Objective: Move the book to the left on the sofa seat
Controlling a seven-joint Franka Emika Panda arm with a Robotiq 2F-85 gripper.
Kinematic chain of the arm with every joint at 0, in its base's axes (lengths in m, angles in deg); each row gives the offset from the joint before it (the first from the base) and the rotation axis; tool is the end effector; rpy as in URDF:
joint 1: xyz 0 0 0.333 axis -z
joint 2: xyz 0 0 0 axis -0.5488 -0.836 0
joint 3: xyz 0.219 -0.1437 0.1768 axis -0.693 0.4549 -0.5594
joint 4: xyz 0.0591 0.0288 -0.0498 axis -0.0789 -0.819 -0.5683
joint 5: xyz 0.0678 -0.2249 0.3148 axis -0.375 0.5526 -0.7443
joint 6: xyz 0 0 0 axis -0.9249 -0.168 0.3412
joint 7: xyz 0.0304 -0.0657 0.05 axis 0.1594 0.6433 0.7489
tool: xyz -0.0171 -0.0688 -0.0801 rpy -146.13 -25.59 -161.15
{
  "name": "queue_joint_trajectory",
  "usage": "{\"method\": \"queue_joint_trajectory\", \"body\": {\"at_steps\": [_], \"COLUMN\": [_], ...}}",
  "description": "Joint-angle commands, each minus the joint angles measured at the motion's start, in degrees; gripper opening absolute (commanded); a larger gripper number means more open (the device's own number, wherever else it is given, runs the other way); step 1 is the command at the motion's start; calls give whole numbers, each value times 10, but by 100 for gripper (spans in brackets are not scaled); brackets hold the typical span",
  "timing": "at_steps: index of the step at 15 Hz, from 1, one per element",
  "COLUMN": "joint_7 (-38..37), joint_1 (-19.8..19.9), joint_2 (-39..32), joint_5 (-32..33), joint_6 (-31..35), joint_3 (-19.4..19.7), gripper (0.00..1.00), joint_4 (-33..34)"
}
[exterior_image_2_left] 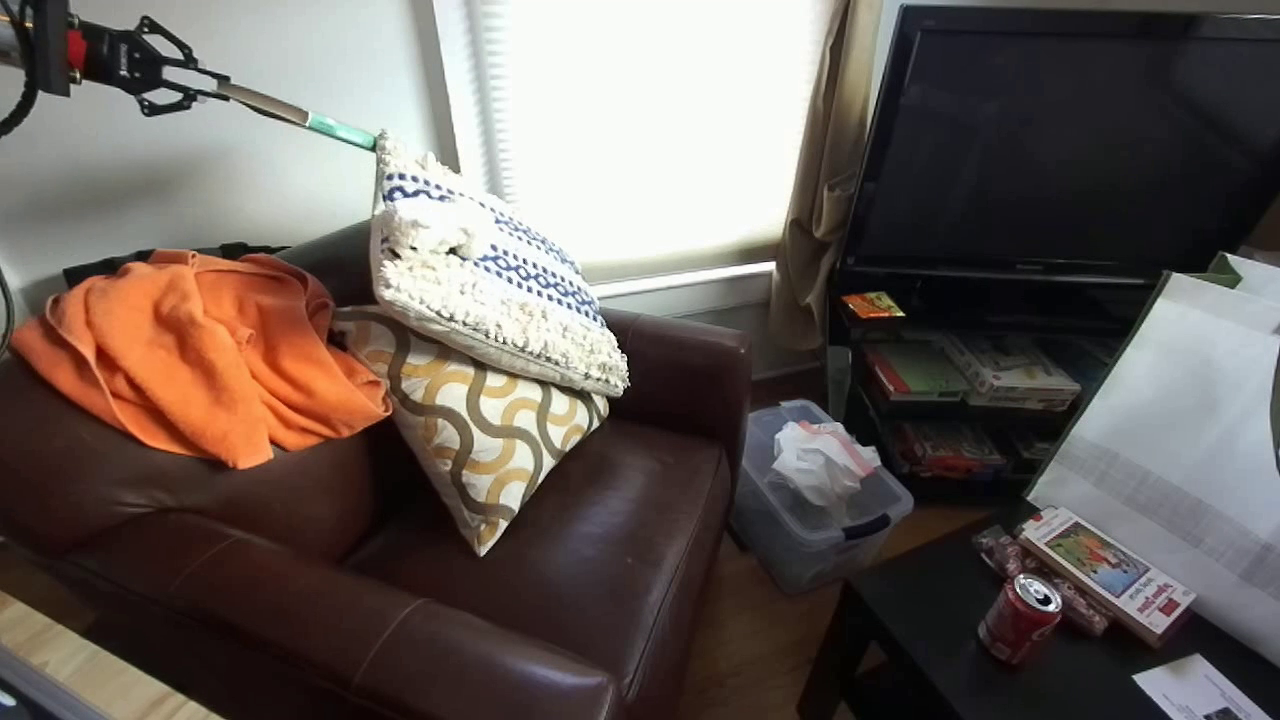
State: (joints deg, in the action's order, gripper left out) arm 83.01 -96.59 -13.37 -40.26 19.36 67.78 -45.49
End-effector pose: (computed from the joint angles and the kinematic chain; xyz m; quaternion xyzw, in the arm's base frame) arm 0.5100 0.6227 0.4105 0.7017 0.4067 0.2724 0.5176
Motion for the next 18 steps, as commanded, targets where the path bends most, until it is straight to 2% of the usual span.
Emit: {"method": "queue_joint_trajectory", "body": {"at_steps": [1,3,6,11,15,16,17,18], "joint_7": [0,-1,-10,-62,-135,-157,-211,-166], "joint_1": [-14,-16,-28,-57,-78,-85,-97,-80], "joint_2": [22,28,32,30,31,35,72,43], "joint_5": [61,79,95,90,79,46,-30,39], "joint_6": [-21,-54,-146,-347,-502,-519,-485,-491], "joint_3": [12,7,3,-13,-38,-7,55,-28], "gripper": [6,6,6,6,6,6,6,26], "joint_4": [1,4,-2,-13,-22,-39,-124,-52]}}
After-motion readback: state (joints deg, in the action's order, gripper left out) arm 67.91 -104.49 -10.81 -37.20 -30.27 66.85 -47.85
